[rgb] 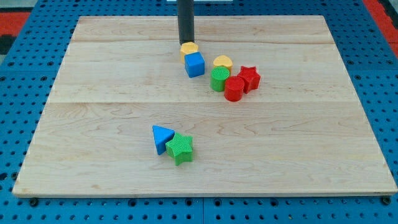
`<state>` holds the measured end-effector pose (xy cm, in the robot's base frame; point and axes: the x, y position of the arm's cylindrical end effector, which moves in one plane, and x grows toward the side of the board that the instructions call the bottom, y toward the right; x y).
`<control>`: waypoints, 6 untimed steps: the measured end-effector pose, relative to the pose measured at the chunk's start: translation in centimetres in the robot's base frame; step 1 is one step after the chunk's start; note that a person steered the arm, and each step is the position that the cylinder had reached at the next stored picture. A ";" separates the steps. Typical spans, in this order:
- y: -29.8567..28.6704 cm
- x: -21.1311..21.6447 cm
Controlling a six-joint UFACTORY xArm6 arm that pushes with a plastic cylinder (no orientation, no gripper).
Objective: Move arm at bottom left corner of the board
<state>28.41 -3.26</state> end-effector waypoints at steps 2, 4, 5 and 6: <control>2.3 5.9; 2.0 -0.4; -5.8 4.9; -15.3 10.2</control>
